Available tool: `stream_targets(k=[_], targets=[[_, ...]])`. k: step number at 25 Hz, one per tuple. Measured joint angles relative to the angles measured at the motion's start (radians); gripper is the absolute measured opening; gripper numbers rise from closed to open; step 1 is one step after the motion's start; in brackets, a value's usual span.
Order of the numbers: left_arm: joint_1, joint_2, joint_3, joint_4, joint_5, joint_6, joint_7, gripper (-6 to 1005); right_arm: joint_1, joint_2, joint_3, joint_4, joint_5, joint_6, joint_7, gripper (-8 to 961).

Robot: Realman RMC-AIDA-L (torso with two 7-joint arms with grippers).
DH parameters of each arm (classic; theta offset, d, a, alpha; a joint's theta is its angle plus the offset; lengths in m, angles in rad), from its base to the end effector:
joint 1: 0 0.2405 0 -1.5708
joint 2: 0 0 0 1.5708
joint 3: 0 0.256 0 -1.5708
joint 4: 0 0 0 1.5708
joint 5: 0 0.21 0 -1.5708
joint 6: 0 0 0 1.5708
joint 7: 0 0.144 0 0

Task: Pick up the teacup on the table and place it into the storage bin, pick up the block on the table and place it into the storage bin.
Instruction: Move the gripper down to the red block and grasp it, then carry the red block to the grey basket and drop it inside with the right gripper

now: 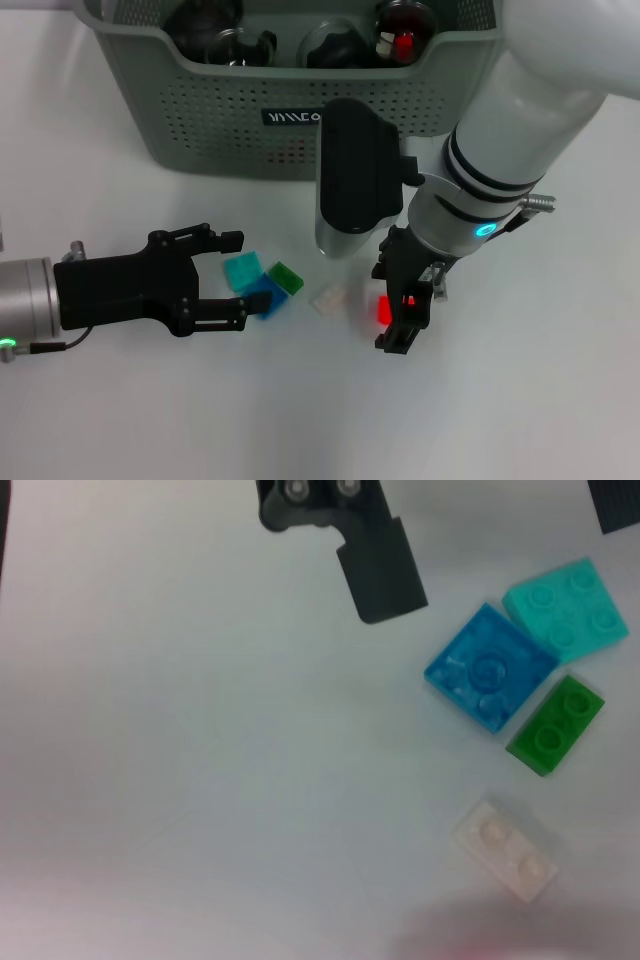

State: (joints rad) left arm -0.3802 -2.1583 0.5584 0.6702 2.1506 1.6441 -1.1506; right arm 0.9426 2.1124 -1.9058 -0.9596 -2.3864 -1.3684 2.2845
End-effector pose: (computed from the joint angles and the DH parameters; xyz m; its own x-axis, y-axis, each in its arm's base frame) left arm -0.3008 0.2654 -0.0242 0.8141 0.3134 0.4890 0.4341 -0.8876 -0.1539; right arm 0.1203 0.3312 -0.1223 0.8351 -0.0030 0.5502 -0.0089 -0.9999 0.0080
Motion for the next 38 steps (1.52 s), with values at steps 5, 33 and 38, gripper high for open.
stream_targets(k=[5,33,38], targets=[[0.0,0.0,0.0,0.0,0.0,-0.001,0.0,856,-0.001,0.0,-0.023,0.008,-0.003,0.027,0.02,899],[0.001,0.002,-0.003,0.0,0.0,-0.005,0.0,856,0.006,-0.012,0.036,-0.06,-0.042,-0.035,0.054,308],[0.001,0.003,-0.003,0.002,0.0,-0.001,0.0,856,0.01,-0.014,0.231,-0.245,-0.1,-0.175,0.046,309]])
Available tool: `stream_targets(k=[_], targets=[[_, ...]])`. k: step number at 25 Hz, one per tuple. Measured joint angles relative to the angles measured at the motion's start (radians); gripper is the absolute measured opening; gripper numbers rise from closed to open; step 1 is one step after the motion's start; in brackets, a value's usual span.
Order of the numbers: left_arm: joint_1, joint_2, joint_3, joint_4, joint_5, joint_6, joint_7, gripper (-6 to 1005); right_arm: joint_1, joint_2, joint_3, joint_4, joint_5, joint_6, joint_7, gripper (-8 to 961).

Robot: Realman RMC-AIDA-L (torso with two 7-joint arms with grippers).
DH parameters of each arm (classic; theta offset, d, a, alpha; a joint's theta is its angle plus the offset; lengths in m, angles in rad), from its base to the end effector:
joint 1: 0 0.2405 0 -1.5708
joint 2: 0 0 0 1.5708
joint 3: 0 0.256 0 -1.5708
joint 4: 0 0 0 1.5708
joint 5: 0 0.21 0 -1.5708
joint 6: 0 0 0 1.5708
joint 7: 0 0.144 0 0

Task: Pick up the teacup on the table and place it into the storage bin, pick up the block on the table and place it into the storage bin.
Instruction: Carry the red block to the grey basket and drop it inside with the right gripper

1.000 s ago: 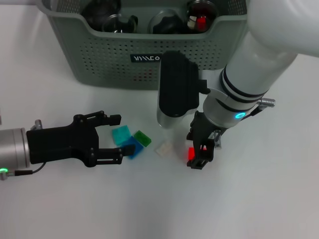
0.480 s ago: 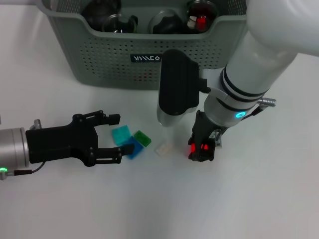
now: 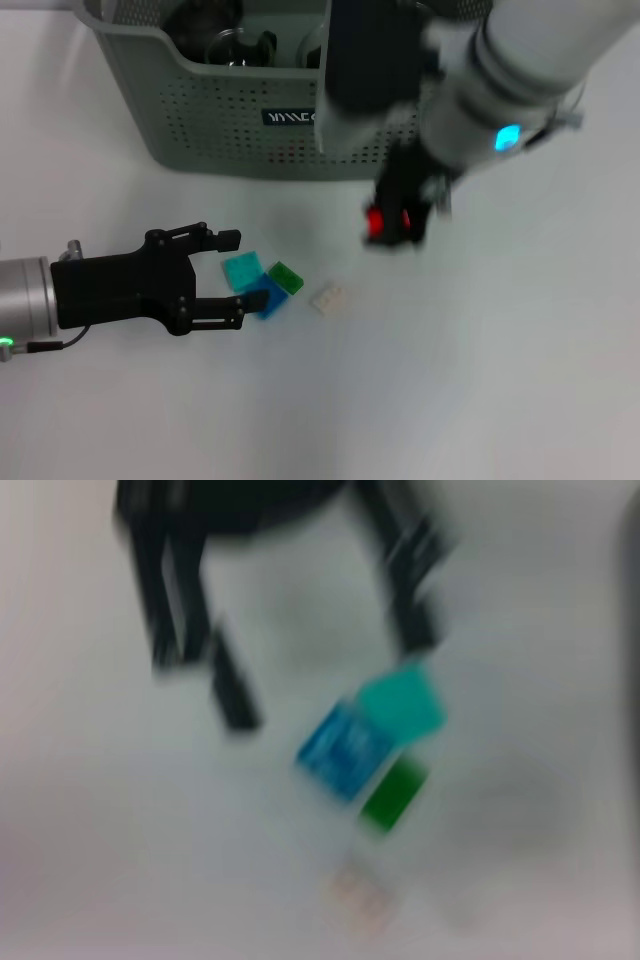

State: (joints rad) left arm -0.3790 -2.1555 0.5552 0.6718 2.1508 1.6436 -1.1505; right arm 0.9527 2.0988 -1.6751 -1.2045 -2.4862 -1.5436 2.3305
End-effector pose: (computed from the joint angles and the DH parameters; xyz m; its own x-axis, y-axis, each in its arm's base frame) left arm -0.3021 0.2657 -0.0225 0.8149 0.3131 0.4878 0.4358 -0.8858 -0.1594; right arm 0.0682 0.3528 -0.0704 0.8839 -0.0396 0.4659 0.0138 -0.9938 -0.1107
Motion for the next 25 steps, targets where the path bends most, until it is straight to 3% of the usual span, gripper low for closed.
stream_targets(k=[6,10,17,25], targets=[[0.0,0.0,0.0,-0.001,0.0,-0.001,0.0,856,0.067,0.001,0.319,-0.151,0.017,-0.028,-0.002,309],[0.0,0.0,0.0,0.001,0.0,0.002,0.0,856,0.124,-0.002,0.535,-0.146,0.017,0.089,0.014,309],[-0.001,0.0,0.0,0.005,-0.001,0.006,0.0,856,0.132,-0.012,0.588,-0.071,-0.068,0.304,0.037,324],[-0.002,0.002,-0.001,0.006,-0.001,0.004,0.0,855,0.167,-0.003,0.554,0.193,-0.228,0.568,0.068,356]])
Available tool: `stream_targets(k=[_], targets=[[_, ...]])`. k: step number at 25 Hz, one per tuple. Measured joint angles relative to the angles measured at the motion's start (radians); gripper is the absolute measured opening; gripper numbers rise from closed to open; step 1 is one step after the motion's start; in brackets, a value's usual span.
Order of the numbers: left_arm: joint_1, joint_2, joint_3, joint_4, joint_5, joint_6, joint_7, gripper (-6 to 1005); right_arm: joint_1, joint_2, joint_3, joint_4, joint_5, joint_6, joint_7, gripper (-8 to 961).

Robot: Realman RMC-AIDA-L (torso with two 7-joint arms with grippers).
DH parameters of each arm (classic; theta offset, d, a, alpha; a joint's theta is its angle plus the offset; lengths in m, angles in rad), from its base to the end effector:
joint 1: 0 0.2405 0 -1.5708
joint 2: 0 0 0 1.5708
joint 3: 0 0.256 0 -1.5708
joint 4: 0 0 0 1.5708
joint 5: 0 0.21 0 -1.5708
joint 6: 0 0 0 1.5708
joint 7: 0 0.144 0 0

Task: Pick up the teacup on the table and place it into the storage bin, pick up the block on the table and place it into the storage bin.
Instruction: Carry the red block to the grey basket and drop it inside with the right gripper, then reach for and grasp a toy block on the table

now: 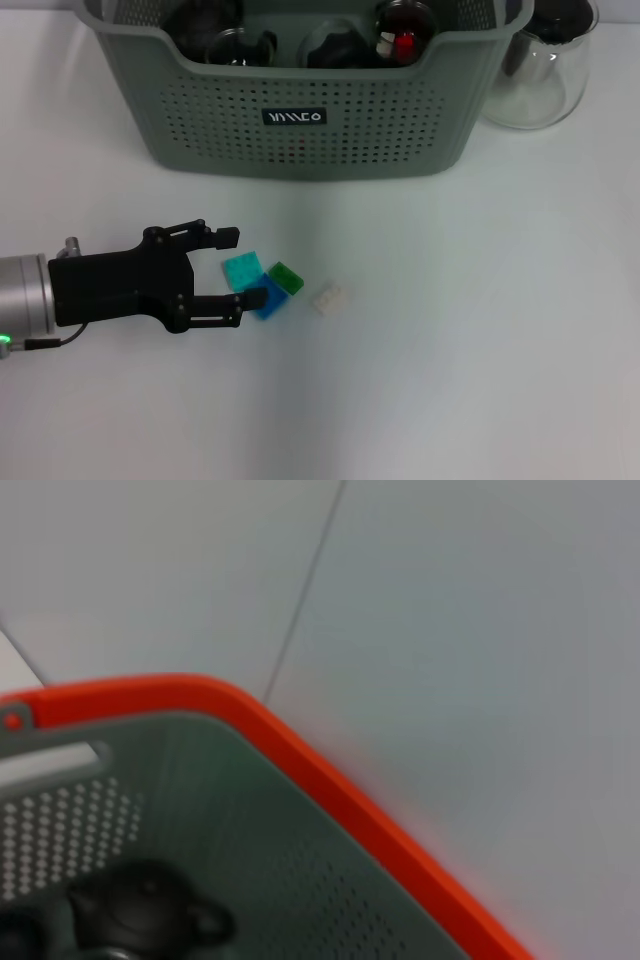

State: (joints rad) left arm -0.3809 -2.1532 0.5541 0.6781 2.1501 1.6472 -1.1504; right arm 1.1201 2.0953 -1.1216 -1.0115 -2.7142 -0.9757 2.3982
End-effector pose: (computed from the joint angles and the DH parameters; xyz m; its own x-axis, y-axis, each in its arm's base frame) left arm -0.3018 0.2670 -0.0203 0.8183 0.3063 0.4863 0.4299 -0.8878 -0.1643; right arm 0.0251 0.4917 0.0214 0.9684 -0.2309 -0.0947 -0.2297 -0.6765 -0.6997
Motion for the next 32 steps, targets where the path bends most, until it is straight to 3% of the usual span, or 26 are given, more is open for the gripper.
stream_targets(k=[9,18,22,27,32], targets=[[0.001,0.001,0.0,0.0,0.001,-0.005,-0.002,855,0.005,0.003,-0.091,0.116,-0.103,0.135,0.051,391],[0.001,0.001,-0.002,0.0,0.001,-0.006,-0.004,855,-0.003,0.005,-0.158,0.128,-0.164,0.177,0.107,427],[0.003,0.001,-0.002,0.0,0.001,-0.006,-0.004,855,-0.005,0.005,-0.159,0.116,-0.156,0.168,0.108,539],[0.008,0.001,-0.002,0.0,0.0,-0.001,-0.005,855,-0.036,0.003,-0.158,-0.009,-0.011,0.049,0.048,568],[0.014,0.001,-0.009,0.0,0.0,0.003,-0.005,855,-0.131,-0.008,-0.13,-0.235,0.265,-0.159,-0.077,570]])
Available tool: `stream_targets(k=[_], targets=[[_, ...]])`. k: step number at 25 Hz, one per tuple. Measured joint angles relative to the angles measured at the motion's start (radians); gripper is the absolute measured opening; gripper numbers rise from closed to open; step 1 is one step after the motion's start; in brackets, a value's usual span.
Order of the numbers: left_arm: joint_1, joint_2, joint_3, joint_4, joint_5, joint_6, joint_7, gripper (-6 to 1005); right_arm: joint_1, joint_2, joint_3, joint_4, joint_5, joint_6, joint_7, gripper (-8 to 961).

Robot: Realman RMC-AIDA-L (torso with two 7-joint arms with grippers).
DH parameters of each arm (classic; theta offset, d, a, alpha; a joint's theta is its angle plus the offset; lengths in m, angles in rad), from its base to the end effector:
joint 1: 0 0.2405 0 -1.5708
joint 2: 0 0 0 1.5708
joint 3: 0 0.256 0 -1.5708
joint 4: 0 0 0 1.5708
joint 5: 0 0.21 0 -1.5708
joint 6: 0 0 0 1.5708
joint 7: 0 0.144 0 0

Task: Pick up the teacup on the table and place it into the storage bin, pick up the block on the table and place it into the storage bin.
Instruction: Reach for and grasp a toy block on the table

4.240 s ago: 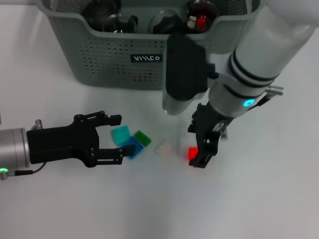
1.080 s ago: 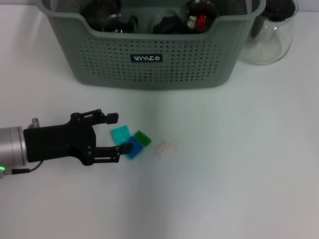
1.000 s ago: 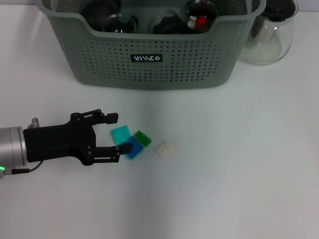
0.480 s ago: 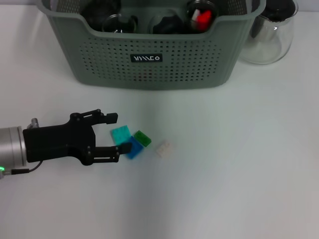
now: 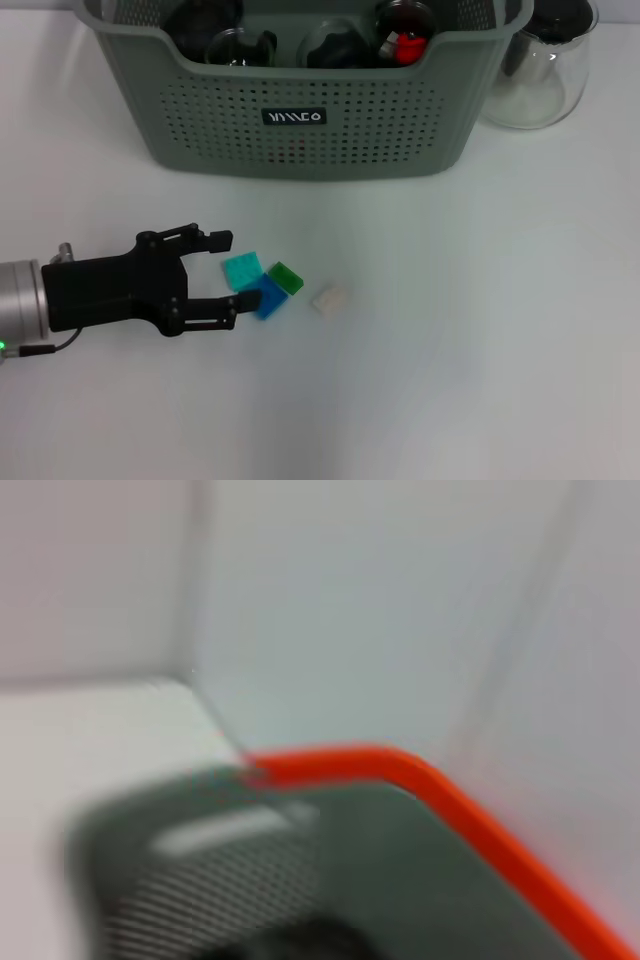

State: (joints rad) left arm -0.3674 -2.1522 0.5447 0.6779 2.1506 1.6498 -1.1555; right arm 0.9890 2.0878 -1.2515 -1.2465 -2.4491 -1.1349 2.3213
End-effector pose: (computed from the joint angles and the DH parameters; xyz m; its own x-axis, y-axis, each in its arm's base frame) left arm -0.3060 0.2630 -0.0189 0.8090 0.3222 0.4917 0.4500 -0.8776 -0.1653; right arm 0.0066 0.4458 0.0168 0.9851 -0.1105 -0.1322 -0.1658 -0.8164 -0.5532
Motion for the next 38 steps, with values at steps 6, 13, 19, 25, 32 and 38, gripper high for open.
stream_targets(k=[6,13,19,25,32,38], targets=[[0.003,0.0,-0.015,0.0,0.0,0.003,0.003,855,-0.073,-0.006,0.073,-0.162,0.184,-0.288,-0.096,612],[0.006,0.002,-0.016,0.014,0.0,0.01,0.004,855,-0.143,0.007,0.065,-0.205,0.211,-0.519,-0.178,858],[0.02,0.004,-0.011,0.17,0.004,0.089,-0.035,855,-0.234,0.011,0.001,-0.154,0.224,-0.609,-0.211,944],[-0.016,0.008,0.051,0.427,0.096,0.119,-0.161,855,-0.292,0.005,0.055,0.001,0.299,-0.617,-0.235,945],[-0.11,0.006,0.209,0.599,0.291,0.121,-0.346,855,-0.328,0.003,0.184,0.097,0.344,-0.649,-0.262,945],[-0.14,-0.013,0.454,0.69,0.464,0.122,-0.502,855,-0.338,0.001,0.291,0.151,0.346,-0.648,-0.269,945]])
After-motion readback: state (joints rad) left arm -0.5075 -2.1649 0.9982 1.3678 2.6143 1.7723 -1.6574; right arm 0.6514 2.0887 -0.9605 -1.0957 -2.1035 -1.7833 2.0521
